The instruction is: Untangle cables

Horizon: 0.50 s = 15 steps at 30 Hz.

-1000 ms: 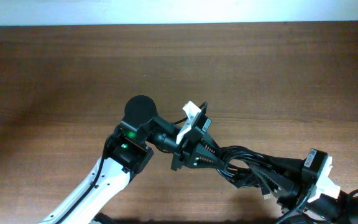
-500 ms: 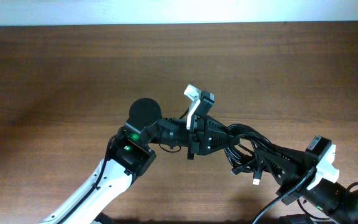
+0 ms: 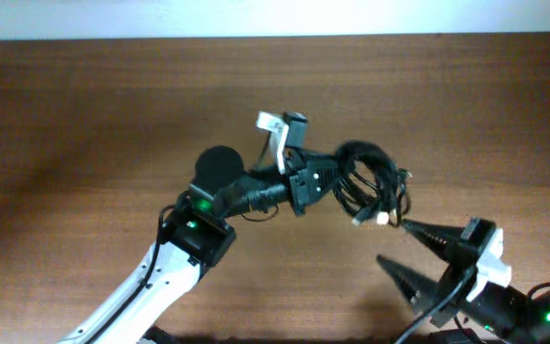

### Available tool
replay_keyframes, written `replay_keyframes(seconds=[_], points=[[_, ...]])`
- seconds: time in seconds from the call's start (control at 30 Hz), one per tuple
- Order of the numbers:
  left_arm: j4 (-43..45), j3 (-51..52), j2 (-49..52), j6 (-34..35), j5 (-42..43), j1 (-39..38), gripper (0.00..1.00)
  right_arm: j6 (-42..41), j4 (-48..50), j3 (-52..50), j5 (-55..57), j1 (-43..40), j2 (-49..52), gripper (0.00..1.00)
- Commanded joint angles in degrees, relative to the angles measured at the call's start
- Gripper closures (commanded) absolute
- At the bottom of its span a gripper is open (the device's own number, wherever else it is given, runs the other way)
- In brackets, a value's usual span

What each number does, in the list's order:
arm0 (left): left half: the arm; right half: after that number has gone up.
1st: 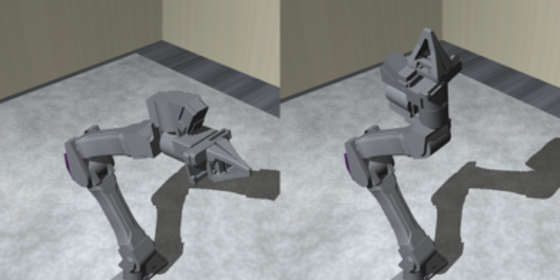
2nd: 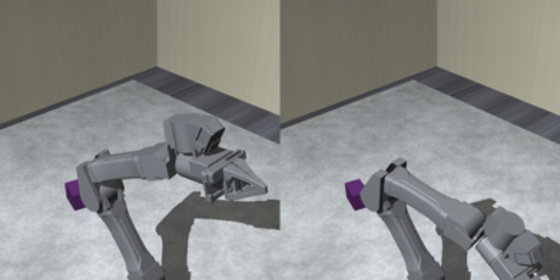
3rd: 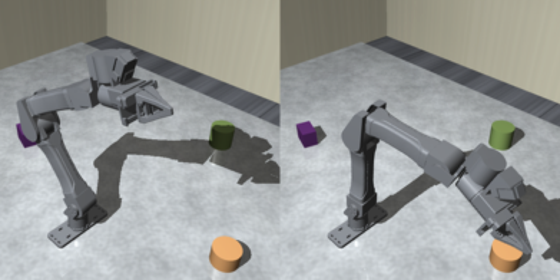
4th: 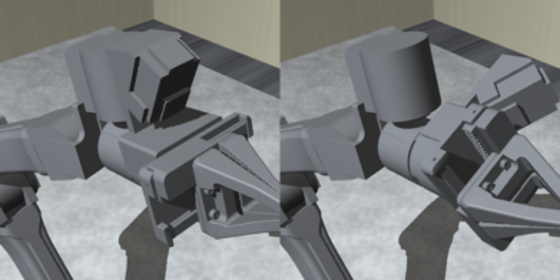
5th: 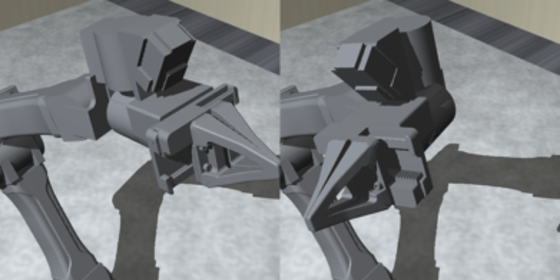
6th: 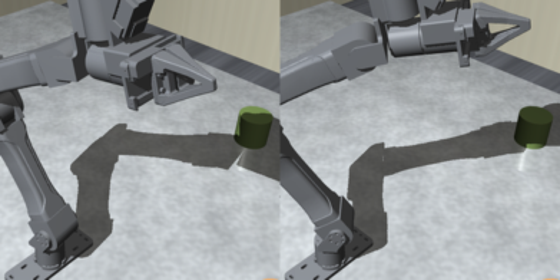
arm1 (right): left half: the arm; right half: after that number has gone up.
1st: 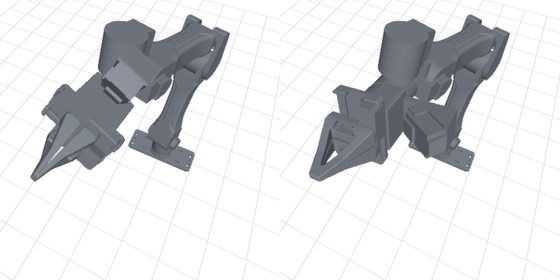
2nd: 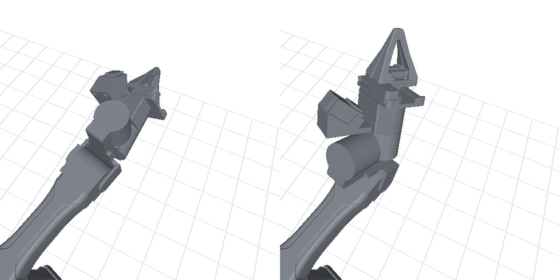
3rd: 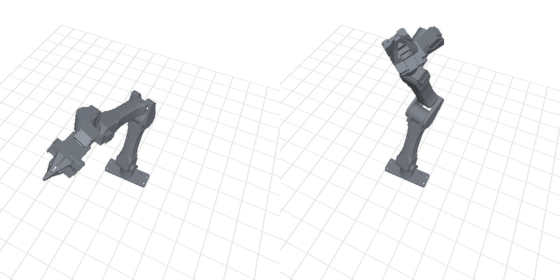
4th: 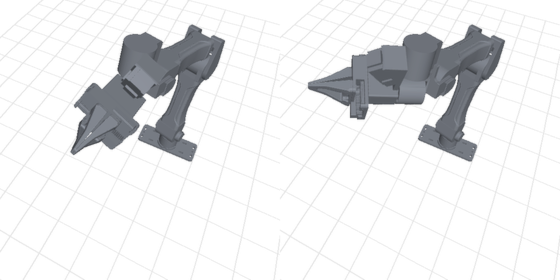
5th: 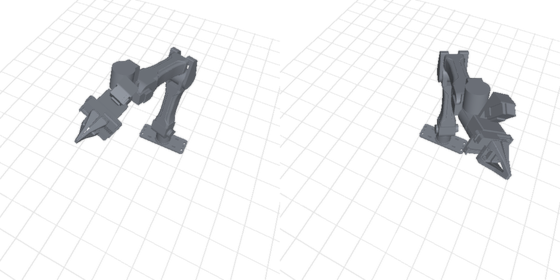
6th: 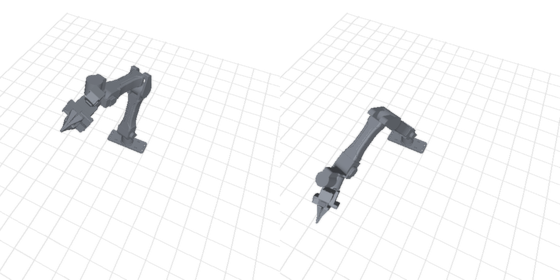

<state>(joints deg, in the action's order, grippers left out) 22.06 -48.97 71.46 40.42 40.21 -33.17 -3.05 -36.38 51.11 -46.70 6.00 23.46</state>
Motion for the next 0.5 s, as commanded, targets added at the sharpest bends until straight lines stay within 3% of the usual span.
replay_keyframes(seconds=[0.0, 0.13, 0.17, 0.23, 0.33, 0.47], points=[[-0.42, -0.90, 0.42, -19.78, 7.45, 0.31, 1.00, -0.13, 0.59, 0.55, 0.13, 0.72, -0.44, 0.26], [-13.20, -0.90, 0.42, -34.47, 12.66, 0.31, 1.00, 4.52, 2.73, 0.55, 2.45, 0.74, -0.44, 0.26], [-14.49, -0.90, 0.42, -38.27, 17.18, 0.31, 1.00, 4.81, 2.62, 0.55, 4.48, 0.72, -0.44, 0.25], [-13.62, -0.90, 0.42, -40.79, 21.64, 0.31, 1.00, 9.25, 0.42, 0.55, 5.62, 0.74, -0.42, 0.21], [-14.03, -0.90, 0.42, -45.86, 21.75, 0.31, 1.00, 14.88, -8.17, 0.55, 8.33, 0.74, -0.35, 0.21], [-14.03, -0.90, 0.42, -46.75, 22.23, 0.02, 1.00, 14.84, -10.21, 0.55, 10.29, 0.74, 1.86, 0.32]])
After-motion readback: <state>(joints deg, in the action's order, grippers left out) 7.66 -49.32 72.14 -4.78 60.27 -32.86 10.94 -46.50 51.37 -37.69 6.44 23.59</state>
